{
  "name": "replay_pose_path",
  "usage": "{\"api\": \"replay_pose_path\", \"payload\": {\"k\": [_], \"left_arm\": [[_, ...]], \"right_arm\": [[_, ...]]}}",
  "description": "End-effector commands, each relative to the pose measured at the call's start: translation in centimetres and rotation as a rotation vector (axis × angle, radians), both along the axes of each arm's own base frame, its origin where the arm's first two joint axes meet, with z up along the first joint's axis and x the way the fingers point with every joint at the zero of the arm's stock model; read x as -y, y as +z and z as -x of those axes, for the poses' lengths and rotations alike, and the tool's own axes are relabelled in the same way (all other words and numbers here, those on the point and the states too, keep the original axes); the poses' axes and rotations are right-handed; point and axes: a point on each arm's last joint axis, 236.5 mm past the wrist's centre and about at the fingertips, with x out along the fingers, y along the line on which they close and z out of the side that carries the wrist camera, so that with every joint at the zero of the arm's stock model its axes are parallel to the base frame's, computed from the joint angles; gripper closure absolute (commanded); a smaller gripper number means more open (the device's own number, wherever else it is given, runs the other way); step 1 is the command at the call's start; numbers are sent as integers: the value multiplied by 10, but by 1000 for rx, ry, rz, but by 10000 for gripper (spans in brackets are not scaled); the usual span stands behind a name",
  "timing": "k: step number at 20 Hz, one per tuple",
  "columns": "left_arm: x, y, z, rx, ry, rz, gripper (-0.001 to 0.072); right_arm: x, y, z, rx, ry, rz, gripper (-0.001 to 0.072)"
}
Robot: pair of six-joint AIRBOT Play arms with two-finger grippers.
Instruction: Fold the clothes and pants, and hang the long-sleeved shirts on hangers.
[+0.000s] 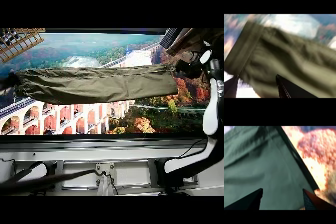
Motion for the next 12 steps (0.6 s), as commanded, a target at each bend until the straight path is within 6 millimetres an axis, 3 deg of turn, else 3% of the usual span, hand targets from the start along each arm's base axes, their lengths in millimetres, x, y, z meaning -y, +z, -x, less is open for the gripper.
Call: {"api": "replay_pose_path", "payload": {"k": [1,3,7,12], "left_arm": [[12,-35,47,-42,75,99,227],[17,-65,52,-66,146,221,172],[27,-100,36,-62,191,345,169],[39,-116,2,-45,168,360,134]], "right_arm": [[-10,7,35,47,-13,-2,147],[-20,5,49,53,-19,-32,147],[-29,1,77,29,-15,-41,147],[-35,16,97,56,-15,-32,147]]}}
